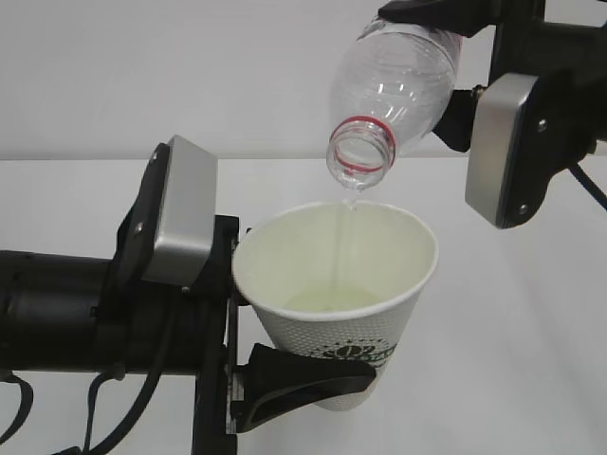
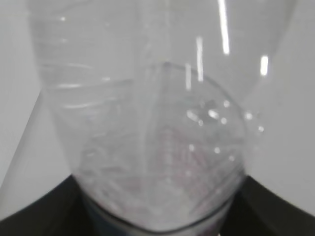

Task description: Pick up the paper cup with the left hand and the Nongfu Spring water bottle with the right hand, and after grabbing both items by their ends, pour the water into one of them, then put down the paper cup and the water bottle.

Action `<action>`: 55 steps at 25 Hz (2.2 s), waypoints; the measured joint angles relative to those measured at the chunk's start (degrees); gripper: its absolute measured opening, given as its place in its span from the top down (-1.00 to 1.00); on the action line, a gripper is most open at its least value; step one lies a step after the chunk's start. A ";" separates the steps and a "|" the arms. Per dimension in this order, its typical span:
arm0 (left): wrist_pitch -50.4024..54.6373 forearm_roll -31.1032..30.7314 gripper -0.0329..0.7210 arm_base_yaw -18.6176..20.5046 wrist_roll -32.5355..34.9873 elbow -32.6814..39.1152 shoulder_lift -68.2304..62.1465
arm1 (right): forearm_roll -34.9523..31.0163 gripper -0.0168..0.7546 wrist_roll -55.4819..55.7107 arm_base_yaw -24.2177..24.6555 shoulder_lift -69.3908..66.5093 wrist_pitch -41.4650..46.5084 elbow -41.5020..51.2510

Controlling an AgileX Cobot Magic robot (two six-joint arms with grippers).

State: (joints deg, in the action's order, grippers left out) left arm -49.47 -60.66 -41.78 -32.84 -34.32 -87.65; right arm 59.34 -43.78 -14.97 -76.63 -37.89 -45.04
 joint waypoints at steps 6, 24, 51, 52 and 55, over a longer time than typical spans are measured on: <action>0.00 -0.03 -0.39 0.00 0.00 0.00 0.00 | 0.00 -0.26 -0.57 0.00 0.00 0.00 0.00; 0.00 -0.13 -0.39 0.00 0.00 0.00 0.00 | 0.00 -0.26 -0.79 0.00 0.00 0.00 0.00; 0.00 -0.13 -0.39 0.00 0.00 0.00 0.00 | 0.00 -0.26 -0.96 0.00 0.00 0.00 0.00; 0.00 -0.13 -0.39 0.00 0.00 0.00 0.00 | 0.00 -0.26 -1.05 0.00 0.00 0.00 0.00; 0.00 -0.13 -0.39 0.00 0.00 0.00 0.00 | 0.00 -0.26 -1.05 0.00 0.00 0.00 0.00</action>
State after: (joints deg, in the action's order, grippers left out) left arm -49.47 -60.79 -41.78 -32.84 -34.32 -87.65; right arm 59.34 -44.83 -14.97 -76.63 -37.89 -45.04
